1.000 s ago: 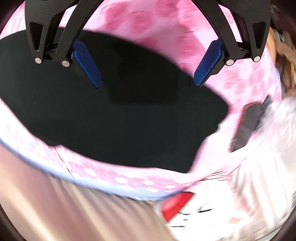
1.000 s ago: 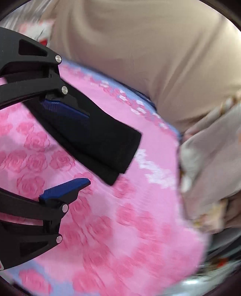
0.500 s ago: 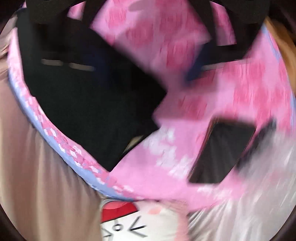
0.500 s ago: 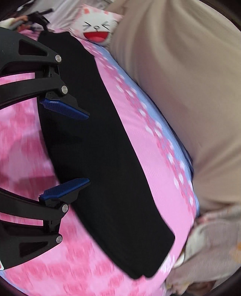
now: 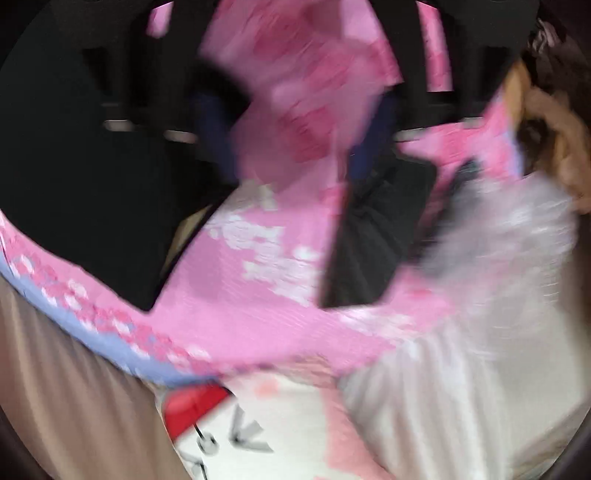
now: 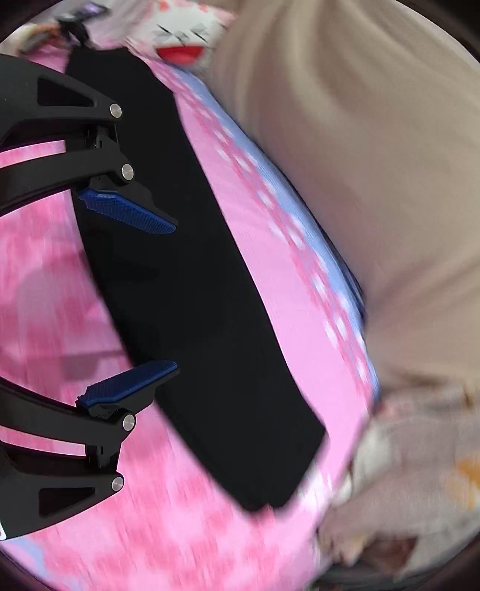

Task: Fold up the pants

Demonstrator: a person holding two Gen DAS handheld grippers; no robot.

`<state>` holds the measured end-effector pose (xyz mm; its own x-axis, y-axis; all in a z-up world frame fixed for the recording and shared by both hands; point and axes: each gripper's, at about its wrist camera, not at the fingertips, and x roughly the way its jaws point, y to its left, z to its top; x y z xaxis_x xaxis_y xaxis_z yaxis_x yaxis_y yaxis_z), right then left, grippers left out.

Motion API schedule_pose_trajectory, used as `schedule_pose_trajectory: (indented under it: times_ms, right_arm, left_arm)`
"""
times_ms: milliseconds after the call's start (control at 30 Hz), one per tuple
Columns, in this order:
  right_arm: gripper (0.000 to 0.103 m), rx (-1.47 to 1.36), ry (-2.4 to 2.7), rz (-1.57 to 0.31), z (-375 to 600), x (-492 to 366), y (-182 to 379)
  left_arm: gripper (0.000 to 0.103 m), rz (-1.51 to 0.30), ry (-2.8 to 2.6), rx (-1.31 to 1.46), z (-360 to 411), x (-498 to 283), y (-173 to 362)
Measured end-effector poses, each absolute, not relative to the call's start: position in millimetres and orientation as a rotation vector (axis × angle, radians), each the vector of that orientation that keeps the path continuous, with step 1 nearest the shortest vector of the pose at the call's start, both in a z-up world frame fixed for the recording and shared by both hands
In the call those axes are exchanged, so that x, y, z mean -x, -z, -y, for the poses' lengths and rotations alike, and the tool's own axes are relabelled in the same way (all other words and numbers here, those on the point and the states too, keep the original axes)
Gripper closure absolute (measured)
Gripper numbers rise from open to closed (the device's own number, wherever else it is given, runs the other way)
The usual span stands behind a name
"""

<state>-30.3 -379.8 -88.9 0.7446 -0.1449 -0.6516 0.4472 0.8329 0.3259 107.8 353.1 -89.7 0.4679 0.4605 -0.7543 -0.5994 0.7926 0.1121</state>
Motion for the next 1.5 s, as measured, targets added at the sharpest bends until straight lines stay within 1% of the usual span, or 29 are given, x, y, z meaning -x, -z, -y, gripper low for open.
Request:
schedule_pose_trajectory:
  times_ms: [100,167,200,233,267,300,367,433,467,500,533,633,667,700,767,800,833,867,900,1167,1233,1267,1300,1367,1433,1500]
  right_arm:
    - [0.033,-0.517,0.494,-0.630,439,54,86]
    - [0.033,-0.537,0.549,-0.640,471,60,88]
    - [0.033,-0.534,0.559,-0.646,483,59,88]
    - [0.033,-0.516,0.561,-0.651,496,54,87]
    - [0.031,-0.500,0.552,-0.656,503,48,85]
    - [0.025,-0.480,0.526,-0.665,512,38,84]
    - [0.022,-0.450,0.475,-0.681,525,18,83]
    - [0.022,-0.400,0.488,-0.718,535,-3,84]
    - [0.033,-0.357,0.534,-0.743,542,-13,90]
    - [0.092,-0.343,0.525,-0.768,547,-19,95]
    - [0.097,-0.384,0.449,-0.807,551,-25,103]
    - [0.098,-0.393,0.441,-0.763,552,-14,99]
    - [0.093,-0.388,0.445,-0.769,554,-12,101]
    - [0.080,-0.393,0.454,-0.778,557,-10,103]
    - [0.072,-0.437,0.457,-0.749,558,6,101]
    - [0.060,-0.449,0.449,-0.723,556,18,97]
    - [0.052,-0.456,0.442,-0.690,552,32,93]
    - [0.040,-0.455,0.443,-0.677,550,41,91]
    - [0.039,-0.453,0.447,-0.673,545,51,90]
    - [0.041,-0.367,0.445,-0.820,537,50,113]
    - [0.050,-0.385,0.406,-0.838,540,45,118]
    - [0.072,-0.377,0.403,-0.842,542,42,119]
    - [0.085,-0.373,0.395,-0.852,544,37,120]
    - [0.091,-0.379,0.375,-0.863,545,29,118]
    - [0.091,-0.308,0.411,-0.830,533,30,104]
    - [0.093,-0.329,0.436,-0.798,538,37,100]
  left_arm:
    - [0.021,-0.772,-0.646,0.089,-322,-87,63]
    - [0.012,-0.734,-0.582,0.049,-292,-83,45]
    - [0.006,-0.716,-0.534,0.041,-273,-84,37]
    - [0.006,-0.705,-0.485,0.031,-252,-85,30]
    - [0.006,-0.705,-0.447,0.020,-236,-85,27]
    - [0.005,-0.710,-0.395,0.001,-213,-88,25]
    - [0.005,-0.725,-0.313,-0.042,-167,-95,28]
    - [0.005,-0.739,-0.257,-0.072,-133,-99,32]
    - [0.005,-0.754,-0.222,-0.096,-111,-100,37]
    - [0.005,-0.766,-0.200,-0.118,-96,-100,42]
    - [0.005,-0.778,-0.181,-0.142,-80,-98,45]
    - [0.005,-0.802,-0.136,-0.234,-43,-93,61]
    - [0.005,-0.808,-0.130,-0.266,-31,-94,67]
    - [0.005,-0.811,-0.127,-0.281,-24,-96,70]
    - [0.005,-0.815,-0.115,-0.291,-12,-95,74]
    - [0.005,-0.816,-0.108,-0.290,-7,-94,75]
    - [0.005,-0.815,-0.101,-0.286,-5,-93,76]
    - [0.005,-0.810,-0.090,-0.282,-1,-93,78]
    - [0.005,-0.806,-0.087,-0.281,3,-91,79]
    - [0.005,-0.825,-0.097,-0.270,12,-91,100]
    - [0.005,-0.816,-0.099,-0.252,7,-88,102]
    - [0.005,-0.814,-0.099,-0.238,4,-87,103]
    - [0.005,-0.821,-0.097,-0.223,1,-87,103]
    - [0.005,-0.824,-0.097,-0.194,-3,-87,101]
    - [0.005,-0.815,-0.101,-0.193,-5,-85,97]
    - [0.005,-0.796,-0.097,-0.203,-5,-81,93]
